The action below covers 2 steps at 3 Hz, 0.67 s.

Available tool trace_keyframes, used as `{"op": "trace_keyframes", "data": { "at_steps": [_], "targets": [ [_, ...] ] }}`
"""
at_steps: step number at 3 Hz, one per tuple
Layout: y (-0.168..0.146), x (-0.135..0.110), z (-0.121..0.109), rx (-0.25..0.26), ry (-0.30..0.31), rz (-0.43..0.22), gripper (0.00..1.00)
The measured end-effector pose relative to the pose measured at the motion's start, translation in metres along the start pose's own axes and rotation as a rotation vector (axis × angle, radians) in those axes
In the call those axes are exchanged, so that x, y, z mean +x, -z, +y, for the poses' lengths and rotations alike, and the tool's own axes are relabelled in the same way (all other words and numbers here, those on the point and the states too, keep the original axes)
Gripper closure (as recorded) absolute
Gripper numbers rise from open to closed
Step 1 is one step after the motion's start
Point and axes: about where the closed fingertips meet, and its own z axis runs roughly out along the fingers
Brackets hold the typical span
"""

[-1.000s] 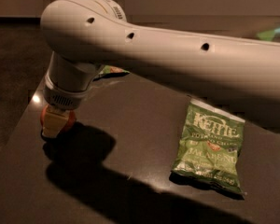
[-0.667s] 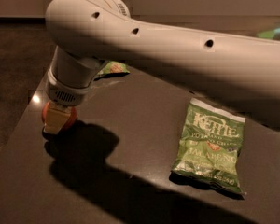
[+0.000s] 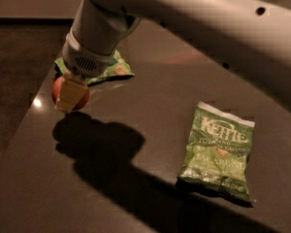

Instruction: Pick apple

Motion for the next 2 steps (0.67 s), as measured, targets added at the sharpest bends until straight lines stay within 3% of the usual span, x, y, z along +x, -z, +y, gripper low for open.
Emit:
{"op": "trace_keyframes", "data": {
  "at_steps": [2],
  "targets": [
    [0.072, 0.002, -0.008, -0.048, 0.063, -0.063, 1.00]
  ]
}}
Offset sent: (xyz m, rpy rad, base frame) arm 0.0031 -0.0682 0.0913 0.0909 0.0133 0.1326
